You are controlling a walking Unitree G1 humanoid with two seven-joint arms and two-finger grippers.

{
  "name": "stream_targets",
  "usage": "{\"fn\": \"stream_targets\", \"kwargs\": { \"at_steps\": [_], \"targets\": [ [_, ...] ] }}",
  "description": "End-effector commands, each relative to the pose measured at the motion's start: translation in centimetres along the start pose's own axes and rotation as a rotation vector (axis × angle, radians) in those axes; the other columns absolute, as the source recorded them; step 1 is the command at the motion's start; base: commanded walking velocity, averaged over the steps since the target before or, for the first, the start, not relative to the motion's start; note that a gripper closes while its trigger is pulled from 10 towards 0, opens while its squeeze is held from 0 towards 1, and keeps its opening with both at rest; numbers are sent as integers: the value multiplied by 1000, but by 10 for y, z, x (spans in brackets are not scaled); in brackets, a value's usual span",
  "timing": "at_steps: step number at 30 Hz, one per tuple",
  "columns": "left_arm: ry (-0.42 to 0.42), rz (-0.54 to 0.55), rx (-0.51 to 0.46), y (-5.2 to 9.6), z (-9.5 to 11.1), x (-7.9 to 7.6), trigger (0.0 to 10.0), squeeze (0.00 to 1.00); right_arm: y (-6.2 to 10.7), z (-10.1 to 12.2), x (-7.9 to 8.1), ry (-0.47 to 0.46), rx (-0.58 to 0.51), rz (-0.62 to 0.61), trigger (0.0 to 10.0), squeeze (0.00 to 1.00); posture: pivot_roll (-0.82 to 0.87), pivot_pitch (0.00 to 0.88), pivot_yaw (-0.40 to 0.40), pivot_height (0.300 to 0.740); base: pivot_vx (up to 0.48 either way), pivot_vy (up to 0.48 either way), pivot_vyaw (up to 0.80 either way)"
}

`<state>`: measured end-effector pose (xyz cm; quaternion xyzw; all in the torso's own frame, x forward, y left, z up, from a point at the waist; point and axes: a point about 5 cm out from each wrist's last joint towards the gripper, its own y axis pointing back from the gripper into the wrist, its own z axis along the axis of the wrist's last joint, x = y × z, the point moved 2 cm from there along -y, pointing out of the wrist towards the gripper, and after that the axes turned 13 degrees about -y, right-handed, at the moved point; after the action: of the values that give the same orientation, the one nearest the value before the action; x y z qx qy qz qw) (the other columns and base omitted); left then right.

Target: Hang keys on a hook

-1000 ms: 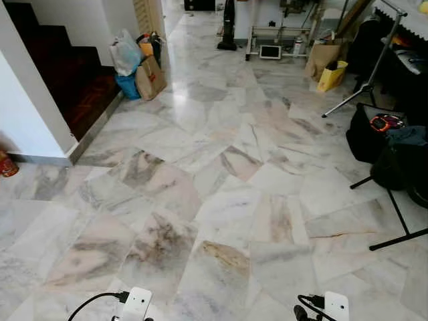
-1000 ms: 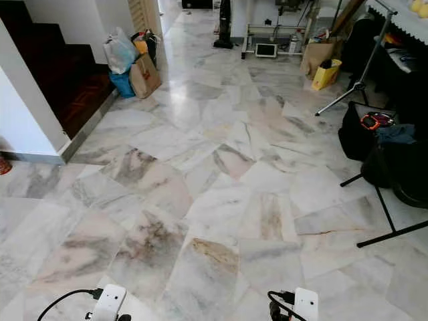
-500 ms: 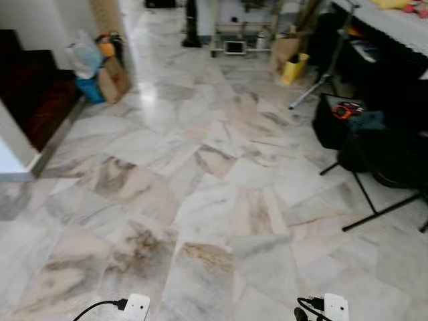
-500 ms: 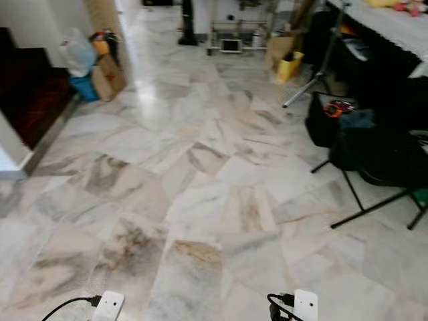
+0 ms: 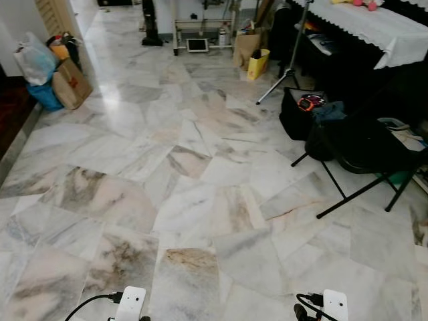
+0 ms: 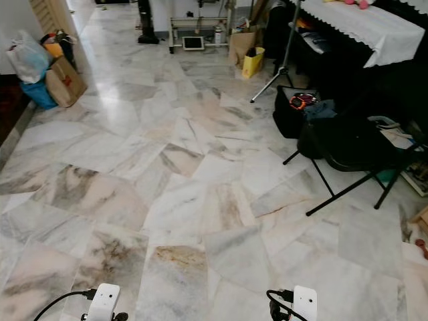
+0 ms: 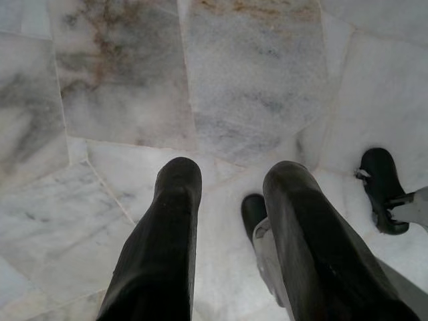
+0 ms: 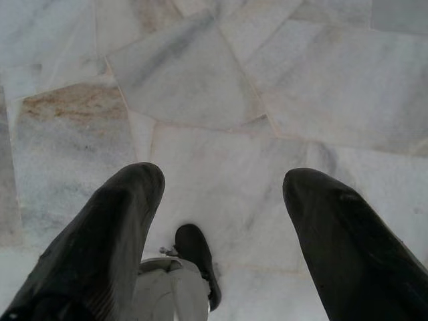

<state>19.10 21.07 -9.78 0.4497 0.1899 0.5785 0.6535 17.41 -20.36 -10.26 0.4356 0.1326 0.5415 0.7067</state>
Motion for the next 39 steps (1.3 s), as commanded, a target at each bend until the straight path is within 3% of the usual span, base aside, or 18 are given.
{"fn": "stream_targets", "kwargs": {
  "at_steps": [1, 8, 14, 17, 39],
  "targets": [
    [5, 6, 33, 1, -8, 1, 10000, 0, 0, -2, -1, 1, 6, -6, 10000, 0, 10, 0, -7, 740, 0, 0, -744],
    [27, 16, 25, 1, -5, 5, 10000, 0, 0, -2, 0, -1, 6, -8, 10000, 0, 11, 0, -6, 740, 0, -236, -744],
    [-22, 44, 10, 1, -2, 8, 10000, 0, 1, -2, -1, 5, 11, -8, 10000, 0, 15, 0, -11, 740, 0, -127, -744],
    [-7, 52, 12, 1, -3, 10, 10000, 0, 1, -2, -2, 8, 12, -5, 10000, 0, 16, 0, -14, 740, 0, -480, -744],
    [22, 50, 5, 1, -1, 10, 10000, 0, 1, -2, -2, 17, 14, 0, 10000, 0, 12, 0, -15, 740, 0, 0, -744]
  ]
}}
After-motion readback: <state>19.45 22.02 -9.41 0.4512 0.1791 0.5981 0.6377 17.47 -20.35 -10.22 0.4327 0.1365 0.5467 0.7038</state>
